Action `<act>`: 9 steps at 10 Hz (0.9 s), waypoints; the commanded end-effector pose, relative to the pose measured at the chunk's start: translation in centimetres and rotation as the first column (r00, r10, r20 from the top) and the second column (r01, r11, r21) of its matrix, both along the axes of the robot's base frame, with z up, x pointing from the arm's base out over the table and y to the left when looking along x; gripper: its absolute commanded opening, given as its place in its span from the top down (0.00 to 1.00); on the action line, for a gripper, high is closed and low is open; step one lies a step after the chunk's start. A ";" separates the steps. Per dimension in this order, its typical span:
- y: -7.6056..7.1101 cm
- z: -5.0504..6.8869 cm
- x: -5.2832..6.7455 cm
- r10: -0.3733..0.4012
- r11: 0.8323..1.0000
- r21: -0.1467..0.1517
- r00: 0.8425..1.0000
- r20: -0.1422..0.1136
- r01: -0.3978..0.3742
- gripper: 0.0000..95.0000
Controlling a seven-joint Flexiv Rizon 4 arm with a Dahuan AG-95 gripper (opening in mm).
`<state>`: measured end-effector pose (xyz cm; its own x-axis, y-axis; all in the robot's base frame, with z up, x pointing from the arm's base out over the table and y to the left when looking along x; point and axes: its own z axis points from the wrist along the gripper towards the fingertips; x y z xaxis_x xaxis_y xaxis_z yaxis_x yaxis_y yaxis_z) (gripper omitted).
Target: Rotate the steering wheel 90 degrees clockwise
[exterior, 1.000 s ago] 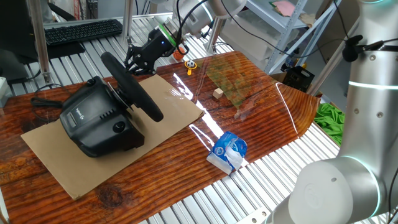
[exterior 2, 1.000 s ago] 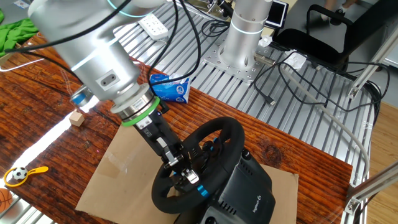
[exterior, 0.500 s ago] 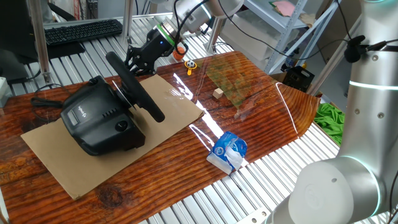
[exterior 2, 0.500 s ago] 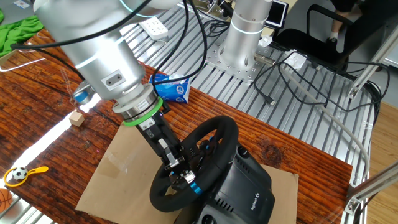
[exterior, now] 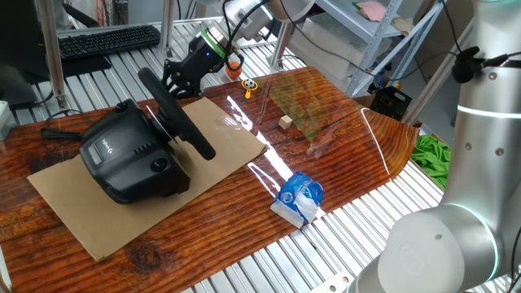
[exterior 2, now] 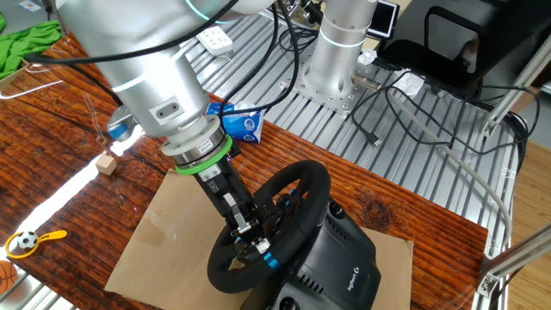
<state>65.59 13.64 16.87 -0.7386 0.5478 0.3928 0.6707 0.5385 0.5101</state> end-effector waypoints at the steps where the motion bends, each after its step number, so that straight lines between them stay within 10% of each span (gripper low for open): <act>1: 0.1 0.4 0.0 -0.039 0.997 0.060 0.999 -0.034 0.041 1.00; 2: 0.3 1.0 -0.1 -0.062 0.993 0.099 0.996 -0.062 0.068 1.00; 9: 2.7 3.9 -0.9 -0.095 0.990 0.095 0.991 -0.095 0.104 1.00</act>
